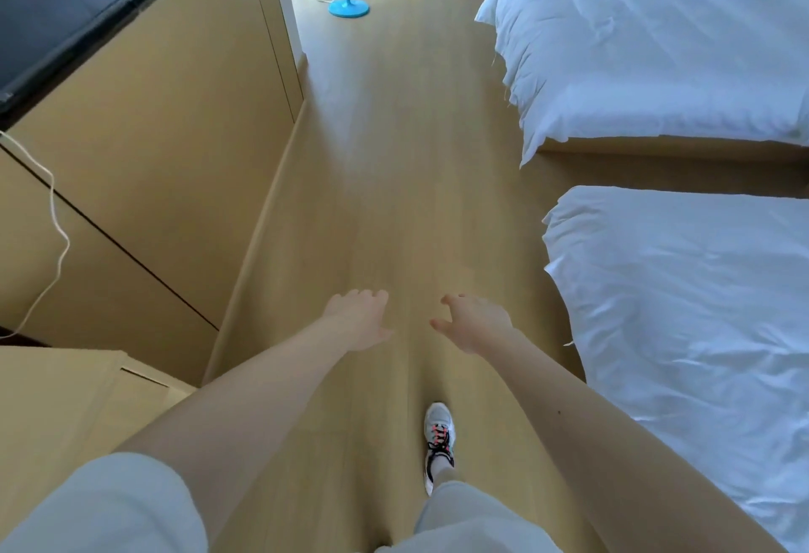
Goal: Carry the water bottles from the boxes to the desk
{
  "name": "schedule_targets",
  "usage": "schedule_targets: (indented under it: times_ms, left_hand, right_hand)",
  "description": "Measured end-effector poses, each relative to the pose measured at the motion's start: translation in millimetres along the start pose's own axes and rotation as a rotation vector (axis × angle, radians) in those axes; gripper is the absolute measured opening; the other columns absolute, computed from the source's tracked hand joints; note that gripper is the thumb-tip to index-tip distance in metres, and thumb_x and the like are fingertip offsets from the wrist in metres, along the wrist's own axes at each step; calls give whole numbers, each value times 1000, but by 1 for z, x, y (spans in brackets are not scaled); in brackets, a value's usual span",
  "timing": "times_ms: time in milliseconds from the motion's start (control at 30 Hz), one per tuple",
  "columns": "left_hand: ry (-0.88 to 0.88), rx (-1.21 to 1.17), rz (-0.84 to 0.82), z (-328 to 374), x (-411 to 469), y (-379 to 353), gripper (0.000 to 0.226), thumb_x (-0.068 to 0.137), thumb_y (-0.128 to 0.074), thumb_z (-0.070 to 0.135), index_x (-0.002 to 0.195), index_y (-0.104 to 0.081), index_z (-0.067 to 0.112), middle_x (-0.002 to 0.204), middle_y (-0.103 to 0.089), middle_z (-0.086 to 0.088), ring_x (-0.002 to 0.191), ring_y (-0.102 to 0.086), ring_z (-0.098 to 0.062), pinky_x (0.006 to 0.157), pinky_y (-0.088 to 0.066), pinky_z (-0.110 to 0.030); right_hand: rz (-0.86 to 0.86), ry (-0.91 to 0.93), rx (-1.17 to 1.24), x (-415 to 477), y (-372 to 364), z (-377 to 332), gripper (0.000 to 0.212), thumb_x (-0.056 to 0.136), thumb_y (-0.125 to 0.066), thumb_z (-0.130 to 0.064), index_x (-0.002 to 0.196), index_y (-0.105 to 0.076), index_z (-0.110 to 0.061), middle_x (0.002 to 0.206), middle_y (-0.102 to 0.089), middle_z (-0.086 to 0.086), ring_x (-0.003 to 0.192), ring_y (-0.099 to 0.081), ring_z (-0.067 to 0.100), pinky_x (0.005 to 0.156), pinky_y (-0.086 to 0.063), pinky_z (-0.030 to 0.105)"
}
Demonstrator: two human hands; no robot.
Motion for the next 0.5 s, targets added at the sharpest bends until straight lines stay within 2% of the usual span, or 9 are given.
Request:
schedule_targets:
  times_ms: [100,267,500]
  left_hand:
    - [27,-13,4,1,31,33,58,96,-47,51,139,-35,14,134,-50,-9,123,-48,-28,94,-40,-40]
    - [70,-35,-29,15,84,80,58,96,-48,48,140,-35,14,132,-52,-8,120,-49,-28,93,-40,-39]
    - [67,-27,-13,43,153,132,59,96,-48,50,142,-35,16,134,-51,-7,122,-49,-27,96,-42,-40]
  right_hand:
    - [23,32,24,33,31,12,51,99,-42,-48,140,-42,-19,136,-51,5,123,-50,27,87,-44,36]
    - [99,70,126,86,86,43,51,99,-44,-45,143,-41,-19,140,-48,7,128,-46,26,96,-44,38]
    - [84,83,126,149,124,82,53,99,-44,-46,143,-39,-18,141,-47,7,129,-44,27,99,-42,39]
Point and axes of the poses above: each hand's wrist, its own x-axis towards the middle knuckle, its own y-axis out of the back of the hand, z = x × y, the point moved 9 cm from there along x, towards the middle knuckle
